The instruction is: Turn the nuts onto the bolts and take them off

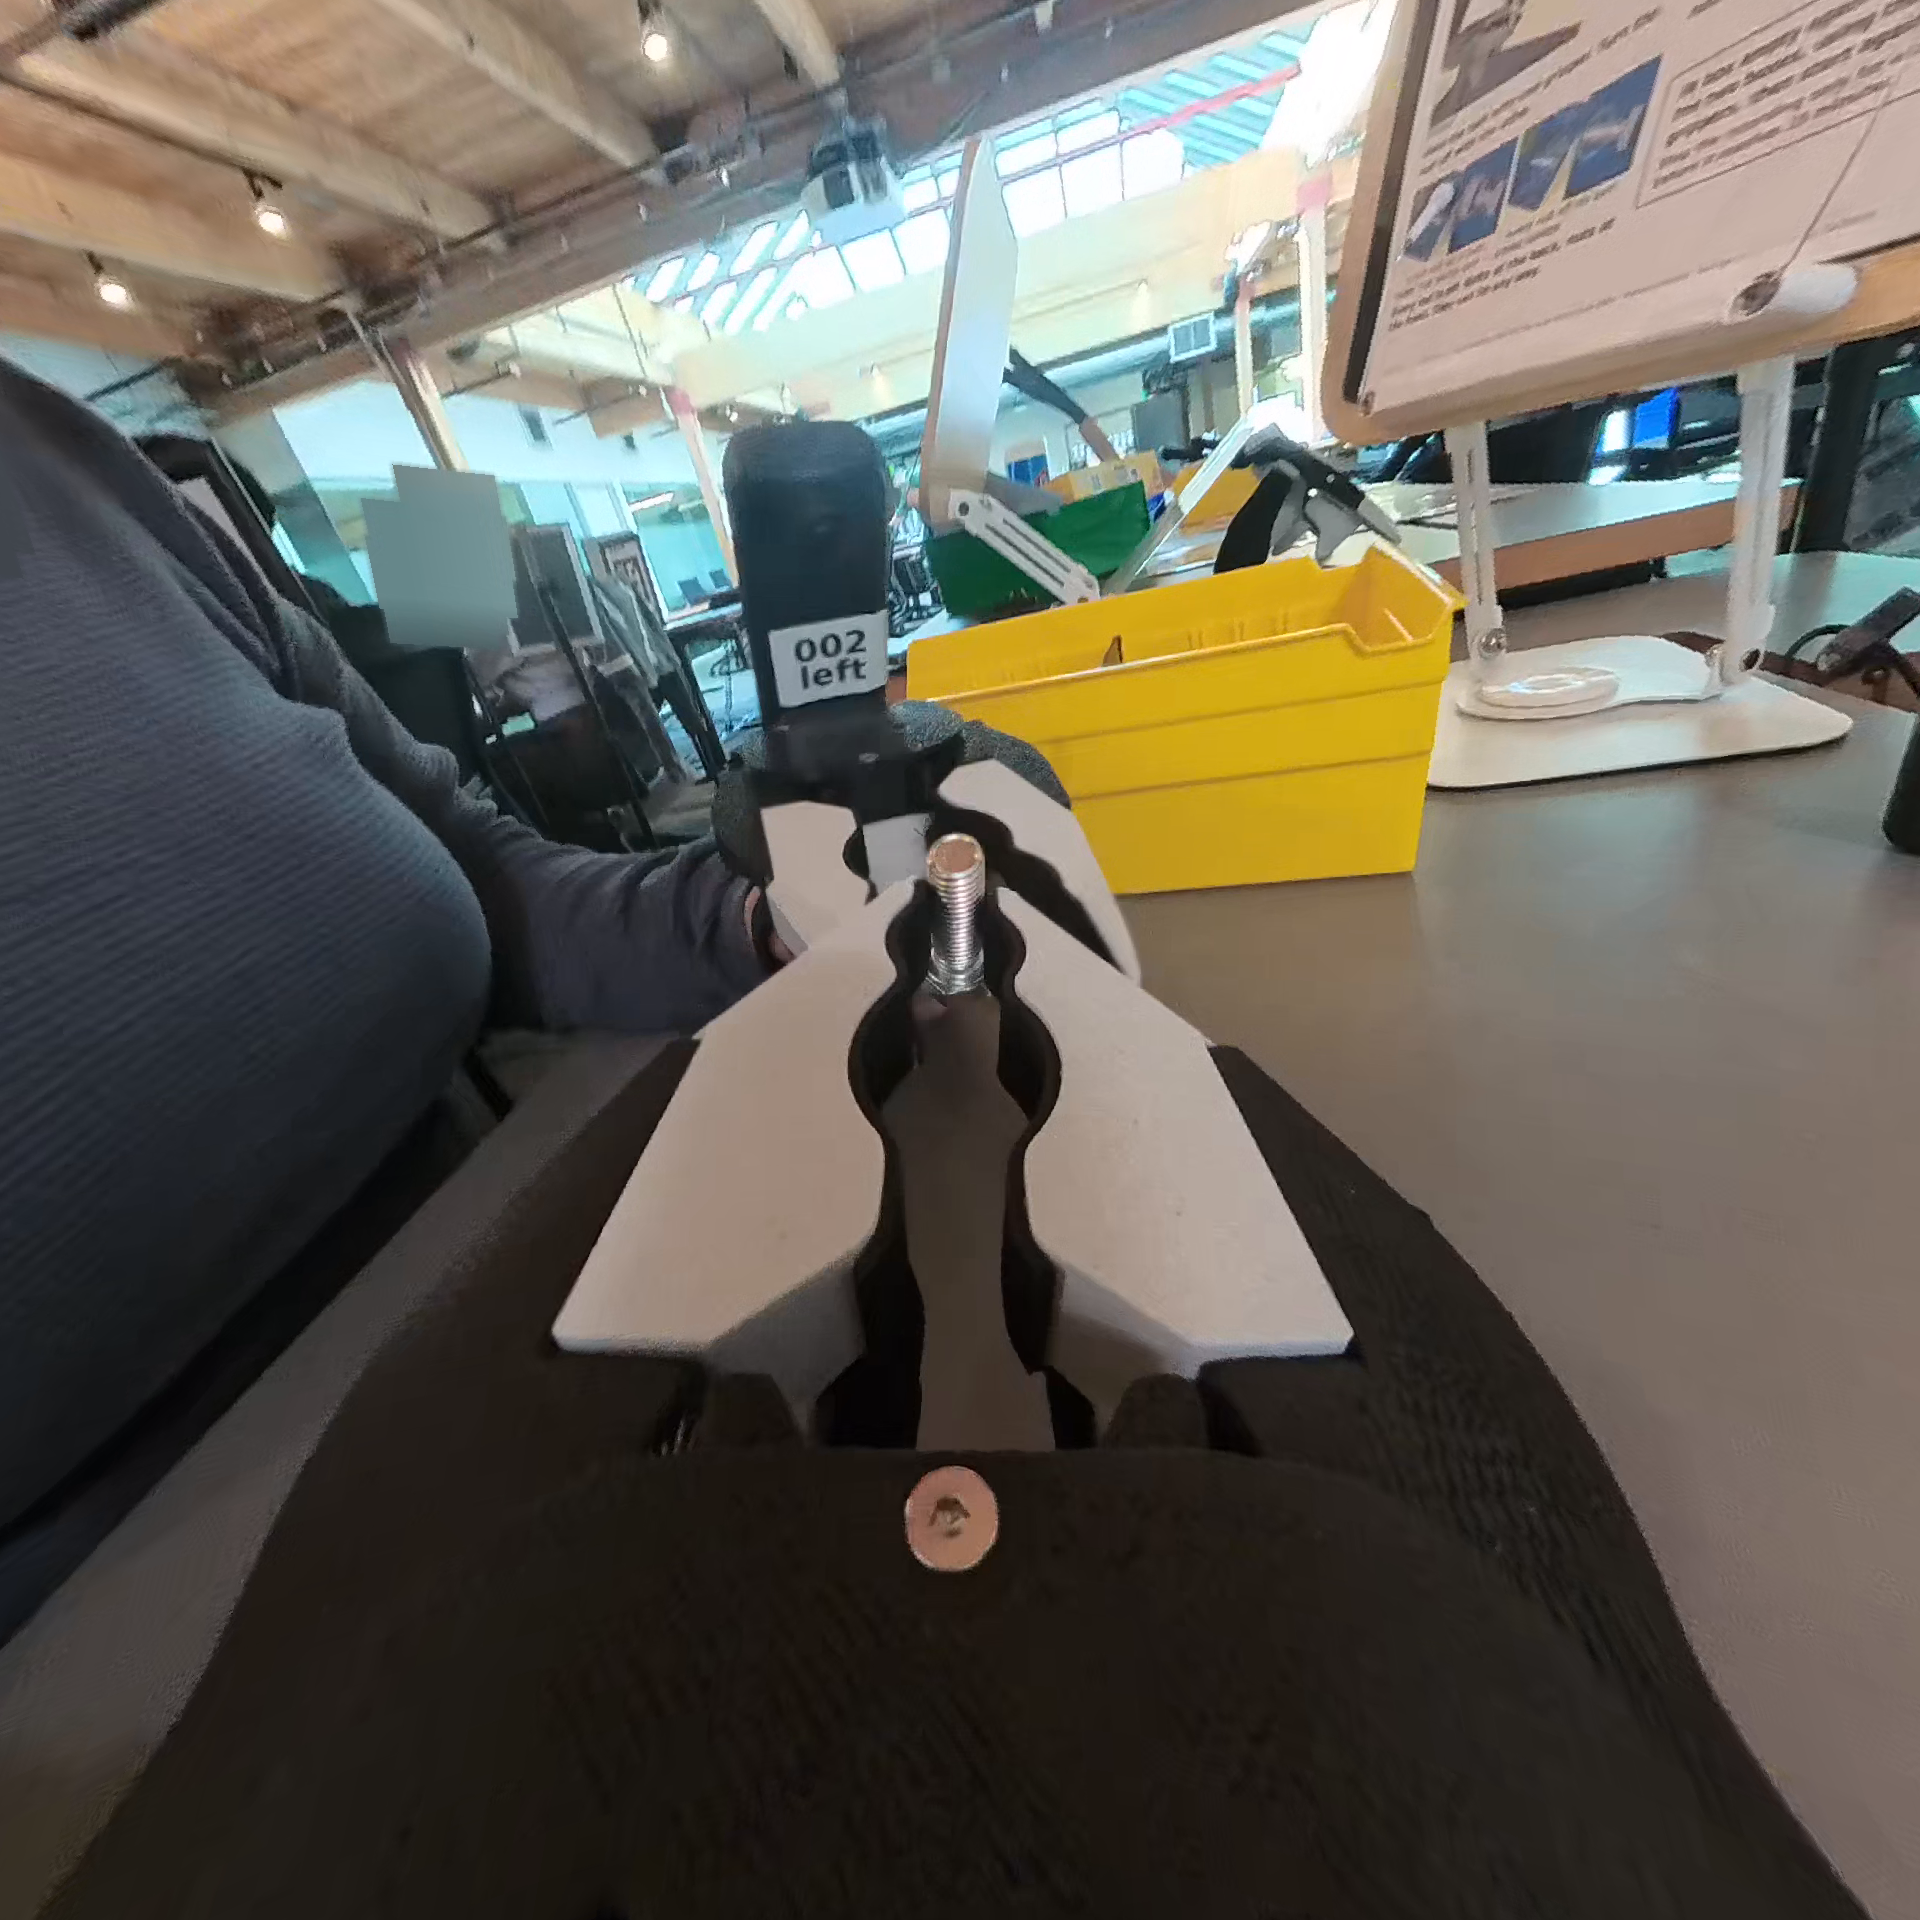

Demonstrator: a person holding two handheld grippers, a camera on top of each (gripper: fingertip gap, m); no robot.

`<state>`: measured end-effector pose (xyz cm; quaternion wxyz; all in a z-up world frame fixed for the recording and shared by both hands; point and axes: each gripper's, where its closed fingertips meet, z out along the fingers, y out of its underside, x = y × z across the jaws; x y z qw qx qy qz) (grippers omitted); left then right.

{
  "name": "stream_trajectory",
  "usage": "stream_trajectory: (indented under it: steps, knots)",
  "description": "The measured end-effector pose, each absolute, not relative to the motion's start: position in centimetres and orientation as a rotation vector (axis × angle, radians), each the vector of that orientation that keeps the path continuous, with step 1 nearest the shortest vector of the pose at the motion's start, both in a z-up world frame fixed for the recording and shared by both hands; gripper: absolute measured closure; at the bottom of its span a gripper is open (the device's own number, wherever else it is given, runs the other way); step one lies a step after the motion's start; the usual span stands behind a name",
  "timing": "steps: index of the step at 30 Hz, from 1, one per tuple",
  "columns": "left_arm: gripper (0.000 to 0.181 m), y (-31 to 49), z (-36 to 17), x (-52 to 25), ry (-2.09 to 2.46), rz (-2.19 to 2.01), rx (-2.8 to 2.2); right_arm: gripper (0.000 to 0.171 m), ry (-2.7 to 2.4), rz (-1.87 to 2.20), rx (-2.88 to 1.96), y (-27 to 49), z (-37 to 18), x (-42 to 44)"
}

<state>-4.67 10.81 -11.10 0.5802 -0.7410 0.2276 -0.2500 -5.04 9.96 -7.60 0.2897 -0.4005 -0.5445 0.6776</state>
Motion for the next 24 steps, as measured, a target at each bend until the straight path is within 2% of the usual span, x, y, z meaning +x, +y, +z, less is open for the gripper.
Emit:
stream_trajectory:
  steps: [6, 14, 24]
  knots:
    - [0.145, 8.8, -11.0, -3.0, 0.657, -0.800, -1.708, 0.164, -1.602, 1.794, -1.037, 9.0, -8.4, -4.3]
    - [0.151, 8.8, -11.1, -2.9, 0.675, -0.722, -1.699, 0.164, -1.652, 1.768, -1.042, 8.4, -8.9, -4.5]
    - [0.166, 7.0, -11.1, -1.4, 0.784, -0.915, -1.689, 0.164, -1.801, 1.842, -0.938, 5.9, -9.1, -3.5]
